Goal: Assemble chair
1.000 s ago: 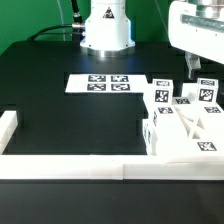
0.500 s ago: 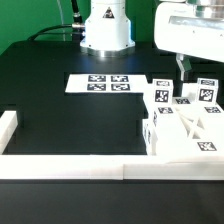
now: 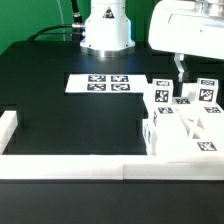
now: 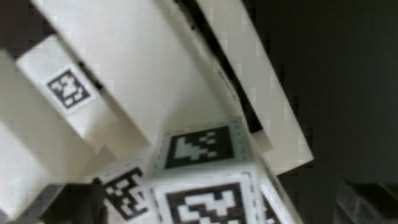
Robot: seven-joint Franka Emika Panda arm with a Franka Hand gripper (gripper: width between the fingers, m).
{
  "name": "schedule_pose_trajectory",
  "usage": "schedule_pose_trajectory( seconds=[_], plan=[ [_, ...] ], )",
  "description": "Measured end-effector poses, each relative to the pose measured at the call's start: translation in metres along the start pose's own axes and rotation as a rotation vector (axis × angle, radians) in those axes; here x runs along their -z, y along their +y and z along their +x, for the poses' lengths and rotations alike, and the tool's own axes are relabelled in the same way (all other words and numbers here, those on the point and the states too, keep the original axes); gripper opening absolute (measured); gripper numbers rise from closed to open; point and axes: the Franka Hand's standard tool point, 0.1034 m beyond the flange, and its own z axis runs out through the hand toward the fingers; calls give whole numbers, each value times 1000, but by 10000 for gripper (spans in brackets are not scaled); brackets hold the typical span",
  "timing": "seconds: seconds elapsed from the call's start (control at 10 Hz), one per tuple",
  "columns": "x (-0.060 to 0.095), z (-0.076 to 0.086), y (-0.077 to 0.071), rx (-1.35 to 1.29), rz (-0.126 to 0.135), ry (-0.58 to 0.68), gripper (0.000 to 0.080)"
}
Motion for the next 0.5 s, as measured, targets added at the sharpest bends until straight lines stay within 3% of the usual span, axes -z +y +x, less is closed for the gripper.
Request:
schedule_pose_trajectory(
  seconds=[0.5],
  plan=[
    [0, 1, 0, 40, 1, 3, 634]
  ],
)
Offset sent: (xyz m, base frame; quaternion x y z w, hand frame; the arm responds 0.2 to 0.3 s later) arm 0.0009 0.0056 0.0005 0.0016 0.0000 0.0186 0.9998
